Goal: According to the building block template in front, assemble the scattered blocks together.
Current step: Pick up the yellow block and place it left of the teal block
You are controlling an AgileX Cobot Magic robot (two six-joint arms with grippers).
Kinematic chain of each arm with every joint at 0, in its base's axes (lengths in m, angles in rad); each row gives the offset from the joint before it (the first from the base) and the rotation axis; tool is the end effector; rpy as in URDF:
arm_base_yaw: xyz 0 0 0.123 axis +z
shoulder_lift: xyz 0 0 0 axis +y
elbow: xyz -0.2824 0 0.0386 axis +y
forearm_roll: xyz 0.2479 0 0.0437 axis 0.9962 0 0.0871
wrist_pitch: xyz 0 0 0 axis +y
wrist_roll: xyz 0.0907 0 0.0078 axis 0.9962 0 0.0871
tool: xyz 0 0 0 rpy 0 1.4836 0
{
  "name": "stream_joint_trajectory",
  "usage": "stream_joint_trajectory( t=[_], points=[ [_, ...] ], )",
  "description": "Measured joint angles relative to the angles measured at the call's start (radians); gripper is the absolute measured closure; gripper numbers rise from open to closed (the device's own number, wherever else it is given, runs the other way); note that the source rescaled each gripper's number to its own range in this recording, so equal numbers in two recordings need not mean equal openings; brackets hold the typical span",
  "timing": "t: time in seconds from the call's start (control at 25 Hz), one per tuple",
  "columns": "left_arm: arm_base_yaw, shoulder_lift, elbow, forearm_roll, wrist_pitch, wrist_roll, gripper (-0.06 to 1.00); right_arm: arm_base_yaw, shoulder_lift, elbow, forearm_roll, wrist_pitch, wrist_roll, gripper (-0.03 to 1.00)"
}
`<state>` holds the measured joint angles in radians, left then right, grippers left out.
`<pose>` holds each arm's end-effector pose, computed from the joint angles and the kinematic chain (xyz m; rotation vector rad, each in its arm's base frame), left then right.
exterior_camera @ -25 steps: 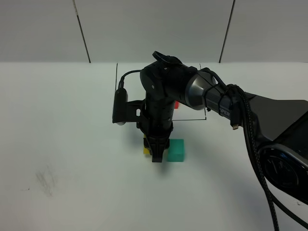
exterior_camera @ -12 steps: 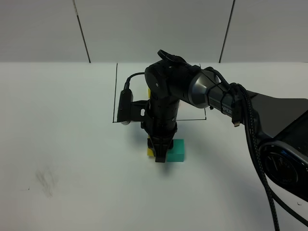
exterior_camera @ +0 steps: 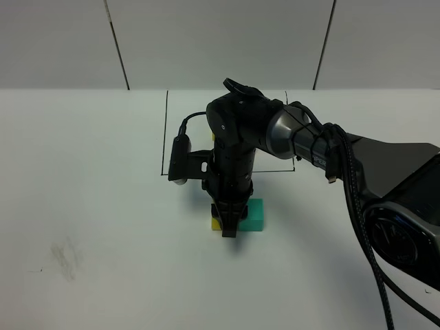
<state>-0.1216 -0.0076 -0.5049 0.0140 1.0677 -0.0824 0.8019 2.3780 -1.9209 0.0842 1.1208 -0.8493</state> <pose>-0.0067 0.0019 0.2779 0.0392 2.0401 -0.1111 0.3286 0.3495 0.1297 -2.2120 2.1109 0.1153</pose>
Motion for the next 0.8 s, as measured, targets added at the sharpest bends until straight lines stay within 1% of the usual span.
stream_joint_trajectory(
  t=[0.48,0.8],
  points=[
    [0.000,0.000,0.000,0.000,0.000,0.000,0.18,0.000,0.018,-0.003,-0.024,-0.016,0.031,0.96],
    [0.000,0.000,0.000,0.000,0.000,0.000,0.18,0.000,0.018,-0.003,-0.028,-0.022,0.032,0.96]
  ],
)
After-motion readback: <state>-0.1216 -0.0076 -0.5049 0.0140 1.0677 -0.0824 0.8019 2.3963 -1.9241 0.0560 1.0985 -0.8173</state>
